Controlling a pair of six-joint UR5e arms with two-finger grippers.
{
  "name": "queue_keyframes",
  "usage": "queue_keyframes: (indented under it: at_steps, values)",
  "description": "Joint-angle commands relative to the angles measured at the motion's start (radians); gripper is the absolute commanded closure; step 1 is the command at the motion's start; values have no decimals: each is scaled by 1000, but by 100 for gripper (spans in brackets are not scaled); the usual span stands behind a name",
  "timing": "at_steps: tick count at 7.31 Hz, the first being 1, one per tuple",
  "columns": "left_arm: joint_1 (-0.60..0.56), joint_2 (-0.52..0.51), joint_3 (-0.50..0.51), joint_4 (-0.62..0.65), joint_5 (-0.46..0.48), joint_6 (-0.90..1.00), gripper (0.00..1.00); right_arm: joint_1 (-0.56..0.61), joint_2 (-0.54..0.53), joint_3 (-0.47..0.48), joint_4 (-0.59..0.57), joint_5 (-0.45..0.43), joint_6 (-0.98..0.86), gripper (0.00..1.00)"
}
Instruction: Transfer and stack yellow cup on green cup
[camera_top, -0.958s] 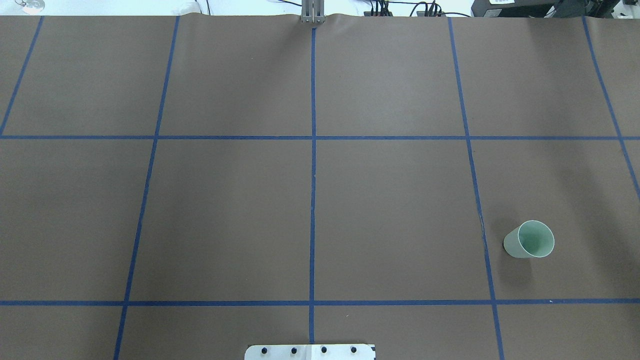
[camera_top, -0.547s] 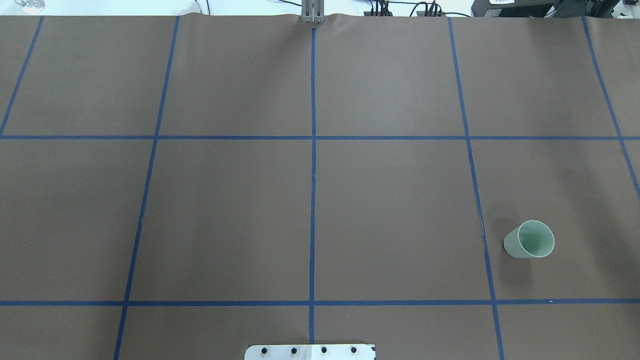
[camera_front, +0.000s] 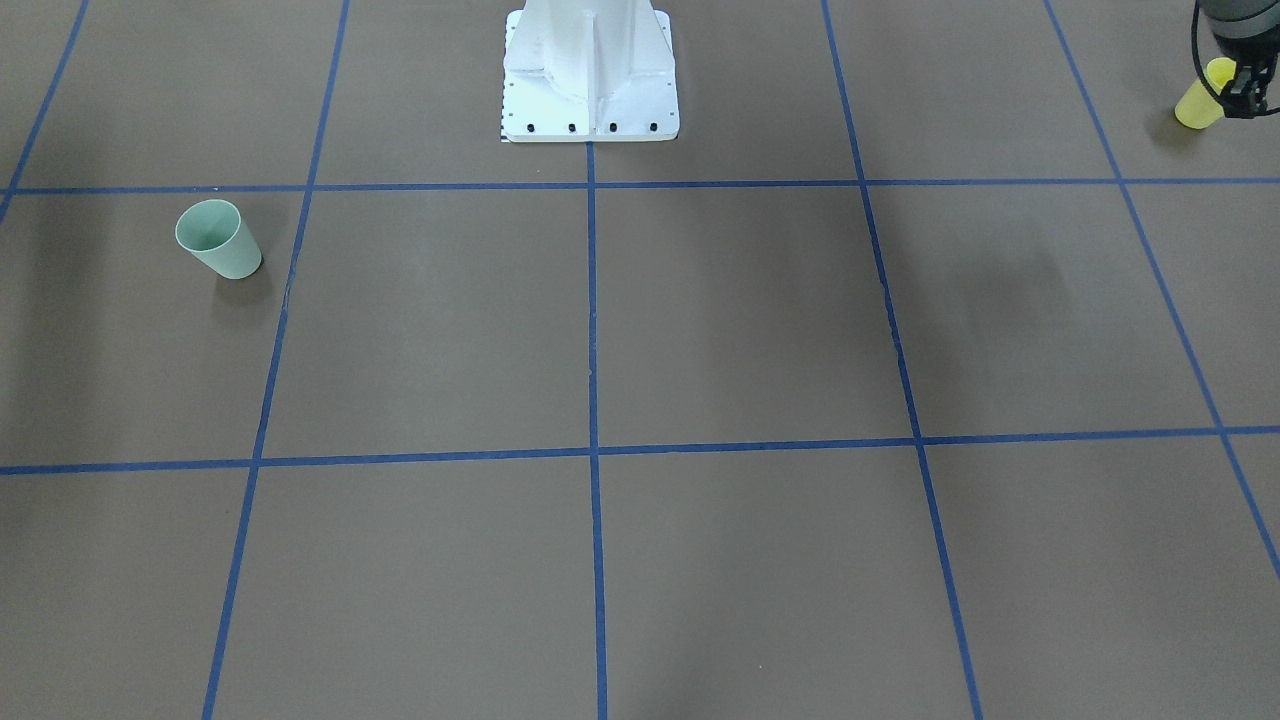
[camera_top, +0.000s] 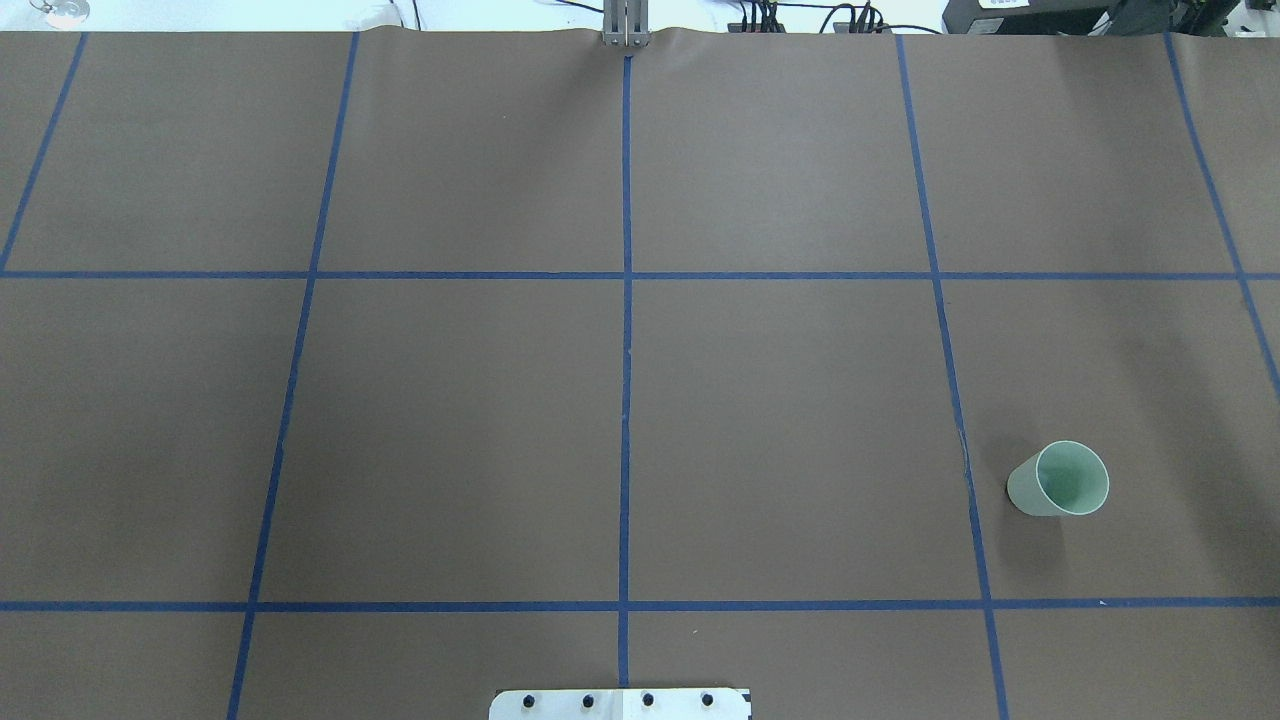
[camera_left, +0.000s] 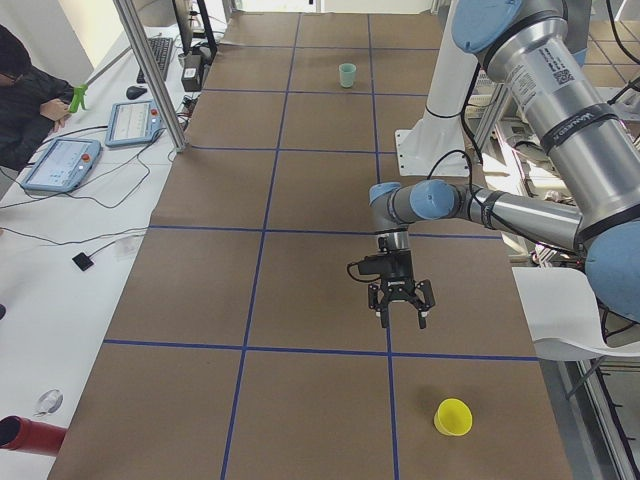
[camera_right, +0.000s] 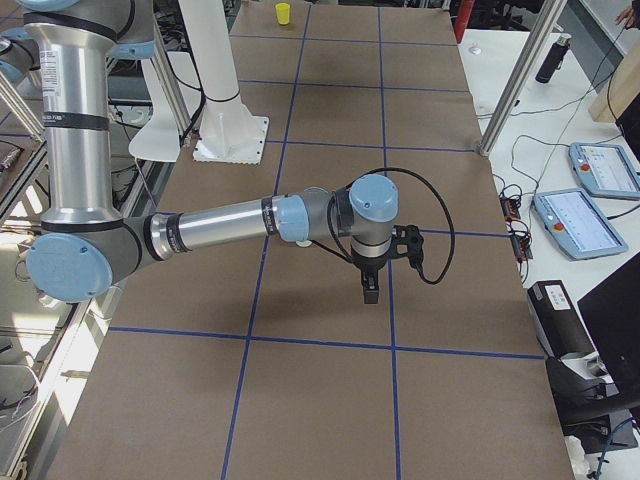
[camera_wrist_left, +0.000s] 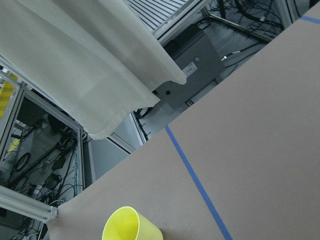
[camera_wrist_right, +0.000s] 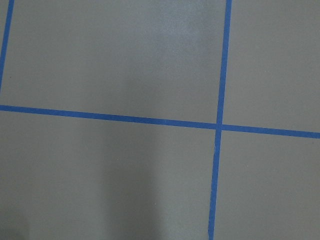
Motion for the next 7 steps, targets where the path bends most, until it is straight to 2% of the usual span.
queue_keyframes:
  at_steps: [1, 3, 5, 7]
  values:
    - [146, -79, 147, 27, -4, -313, 0, 0, -62, -1, 82, 19, -1, 0]
    - [204, -122, 308, 21, -4, -467, 0, 0, -75, -5, 106, 43, 1, 0]
    - [223, -122, 402, 7, -22, -570, 0, 0, -75, 1, 109, 100, 1, 0]
    - [234, -124, 445, 6, -65, -658, 0, 0, -75, 2, 99, 111, 4, 0]
